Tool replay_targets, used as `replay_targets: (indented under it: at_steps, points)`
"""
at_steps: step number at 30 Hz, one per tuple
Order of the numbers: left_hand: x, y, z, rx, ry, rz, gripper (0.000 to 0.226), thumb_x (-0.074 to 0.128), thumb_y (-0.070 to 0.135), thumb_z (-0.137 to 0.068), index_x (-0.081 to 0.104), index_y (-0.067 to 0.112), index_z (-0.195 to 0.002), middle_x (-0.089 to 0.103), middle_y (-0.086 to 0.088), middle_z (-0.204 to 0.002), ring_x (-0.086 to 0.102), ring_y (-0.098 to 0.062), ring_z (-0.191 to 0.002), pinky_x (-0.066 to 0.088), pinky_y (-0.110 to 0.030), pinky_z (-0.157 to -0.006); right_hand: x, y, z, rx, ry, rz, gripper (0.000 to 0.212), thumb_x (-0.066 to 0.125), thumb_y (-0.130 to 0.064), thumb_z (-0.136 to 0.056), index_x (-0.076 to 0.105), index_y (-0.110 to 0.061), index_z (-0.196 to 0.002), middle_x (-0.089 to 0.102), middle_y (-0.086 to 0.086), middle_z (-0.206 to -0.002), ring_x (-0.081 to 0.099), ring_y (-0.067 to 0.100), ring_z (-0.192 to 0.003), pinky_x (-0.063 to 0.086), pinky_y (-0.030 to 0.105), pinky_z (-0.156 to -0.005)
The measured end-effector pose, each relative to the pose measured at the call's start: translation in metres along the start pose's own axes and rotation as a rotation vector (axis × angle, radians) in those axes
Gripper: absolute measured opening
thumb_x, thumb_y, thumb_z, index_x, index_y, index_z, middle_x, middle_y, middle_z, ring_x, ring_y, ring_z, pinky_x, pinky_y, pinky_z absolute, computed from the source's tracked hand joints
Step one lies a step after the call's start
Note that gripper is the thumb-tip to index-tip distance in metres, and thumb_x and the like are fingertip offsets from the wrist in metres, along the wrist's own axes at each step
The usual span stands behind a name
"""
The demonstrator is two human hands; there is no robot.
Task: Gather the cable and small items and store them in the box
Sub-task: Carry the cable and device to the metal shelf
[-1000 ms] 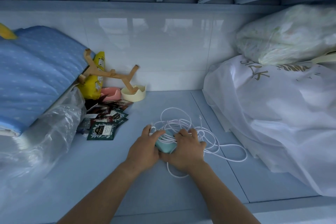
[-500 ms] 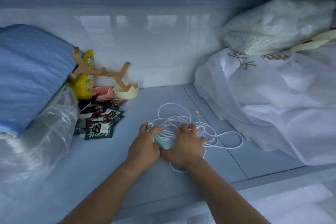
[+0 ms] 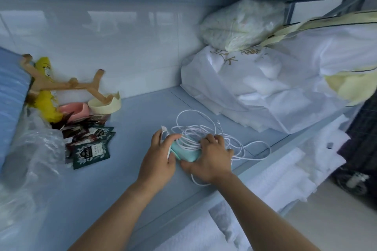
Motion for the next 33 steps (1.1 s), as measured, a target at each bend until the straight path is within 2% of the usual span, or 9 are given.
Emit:
replay_targets:
  at_steps: [5,12,16,20,25,33]
  points:
    - [-0.005,0.016,0.009,0.069,0.019,0.039,0.059,0.052,-0.003,-0.079,0.048,0.033,-0.126,0.028,-0.007,-0.143,0.047,-0.029,-0.119,0.047,-0.033,-0.081,-0.024,0.003,0.018,0.080,0.100,0.025,0.083,0.045,-0.076,-0.048,0.056,-0.018,-0.105,0.051,-0.003,-0.116,0.032,0.023,-0.119,0.035,0.053,-0.086]
    - [-0.004,0.038,0.021,0.153,-0.022,0.107,0.058,0.051,-0.005,-0.078,0.049,0.028,-0.126,0.027,-0.010,-0.145,0.044,-0.031,-0.124,0.047,-0.038,-0.087,-0.051,0.009,0.051,0.136,0.238,0.064,0.072,0.053,-0.072,-0.048,0.057,-0.018,-0.095,0.051,-0.004,-0.106,0.035,0.023,-0.112,0.035,0.049,-0.079]
    - [0.000,0.063,0.032,0.243,-0.022,0.158,0.058,0.051,-0.005,-0.077,0.049,0.030,-0.124,0.027,-0.007,-0.144,0.040,-0.025,-0.128,0.043,-0.033,-0.091,-0.067,0.025,0.075,0.179,0.306,0.031,0.070,0.054,-0.074,-0.049,0.056,-0.020,-0.093,0.050,-0.006,-0.101,0.036,0.023,-0.110,0.038,0.048,-0.078]
    - [0.017,0.095,0.039,0.302,-0.065,0.199,0.059,0.052,-0.003,-0.077,0.049,0.035,-0.122,0.029,-0.004,-0.141,0.040,-0.018,-0.125,0.039,-0.023,-0.084,-0.085,0.054,0.103,0.261,0.340,0.024,0.068,0.055,-0.074,-0.048,0.055,-0.022,-0.093,0.049,-0.009,-0.100,0.033,0.021,-0.110,0.037,0.044,-0.076]
    - [0.059,0.162,0.057,0.401,-0.158,0.257,0.058,0.053,-0.001,-0.077,0.049,0.038,-0.121,0.030,0.000,-0.140,0.042,-0.016,-0.121,0.037,-0.018,-0.076,-0.122,0.114,0.151,0.389,0.397,0.084,0.066,0.051,-0.076,-0.049,0.054,-0.023,-0.088,0.049,-0.010,-0.098,0.034,0.020,-0.109,0.034,0.044,-0.076]
    - [0.139,0.323,0.122,0.594,-0.304,0.467,0.052,0.052,0.004,-0.085,0.044,0.039,-0.123,0.034,-0.001,-0.136,0.041,-0.013,-0.118,0.041,-0.019,-0.076,-0.208,0.244,0.277,0.656,0.531,0.168,0.065,0.053,-0.075,-0.046,0.053,-0.025,-0.088,0.048,-0.010,-0.096,0.035,0.020,-0.107,0.040,0.049,-0.079]
Point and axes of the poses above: each hand's wrist, its own z-axis away from the middle knuckle, its own x-axis out of the palm, y = z × x, the point moved 9 cm from there along -z, towards the middle knuckle
